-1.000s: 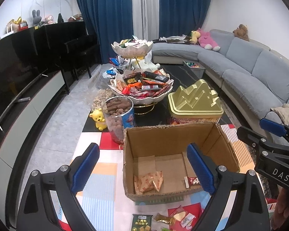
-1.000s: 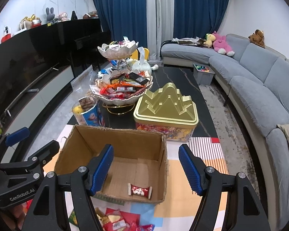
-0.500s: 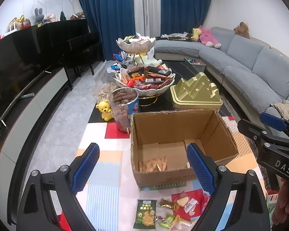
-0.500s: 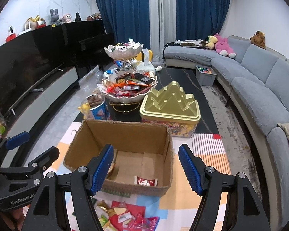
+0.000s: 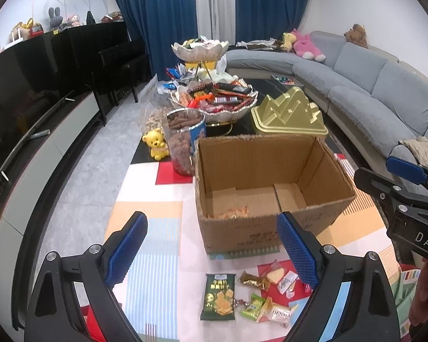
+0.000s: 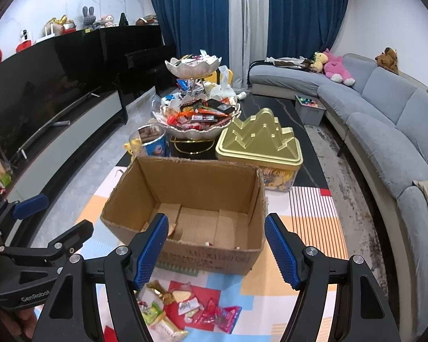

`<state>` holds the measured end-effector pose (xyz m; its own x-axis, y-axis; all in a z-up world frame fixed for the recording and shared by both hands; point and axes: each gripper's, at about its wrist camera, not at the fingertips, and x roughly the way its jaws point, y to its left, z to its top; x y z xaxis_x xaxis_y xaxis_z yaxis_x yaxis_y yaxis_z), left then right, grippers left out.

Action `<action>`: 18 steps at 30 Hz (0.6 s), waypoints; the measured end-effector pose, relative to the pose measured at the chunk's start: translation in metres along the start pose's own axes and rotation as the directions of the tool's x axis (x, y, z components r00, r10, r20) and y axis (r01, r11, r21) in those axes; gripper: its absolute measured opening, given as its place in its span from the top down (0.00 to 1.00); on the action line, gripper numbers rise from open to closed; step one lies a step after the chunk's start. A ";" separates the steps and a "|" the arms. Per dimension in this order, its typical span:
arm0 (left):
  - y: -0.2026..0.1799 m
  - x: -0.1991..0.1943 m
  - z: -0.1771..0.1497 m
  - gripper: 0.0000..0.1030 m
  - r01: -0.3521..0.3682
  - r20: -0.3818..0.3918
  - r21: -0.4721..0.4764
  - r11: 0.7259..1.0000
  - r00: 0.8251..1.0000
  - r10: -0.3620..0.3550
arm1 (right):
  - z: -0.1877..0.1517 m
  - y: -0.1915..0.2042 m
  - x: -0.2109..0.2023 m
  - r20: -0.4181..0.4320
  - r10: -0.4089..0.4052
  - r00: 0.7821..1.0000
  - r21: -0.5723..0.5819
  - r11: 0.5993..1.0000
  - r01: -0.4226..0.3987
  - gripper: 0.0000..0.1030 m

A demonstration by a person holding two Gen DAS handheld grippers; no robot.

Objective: Organize snacks
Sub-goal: 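Withdraw both grippers from the box back toward the snack pile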

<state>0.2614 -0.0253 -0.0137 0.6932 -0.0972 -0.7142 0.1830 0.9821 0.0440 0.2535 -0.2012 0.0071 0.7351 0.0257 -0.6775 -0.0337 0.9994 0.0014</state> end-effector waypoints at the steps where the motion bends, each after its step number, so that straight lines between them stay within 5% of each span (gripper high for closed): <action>1: 0.000 0.000 -0.003 0.10 0.000 -0.004 0.000 1.000 1.000 0.000 | -0.003 0.001 0.001 -0.005 0.003 1.000 -0.002 1.000 -0.003 0.32; 18: -0.001 0.021 -0.050 0.10 0.000 -0.102 0.014 1.000 0.995 0.001 | -0.052 0.019 0.014 -0.079 0.032 0.996 -0.066 0.997 -0.037 0.32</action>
<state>0.2405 -0.0200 -0.0637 0.6190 -0.0789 -0.7814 0.1925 0.9798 0.0535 0.2281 -0.1832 -0.0411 0.6778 0.0555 -0.7331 -0.1056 0.9942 -0.0223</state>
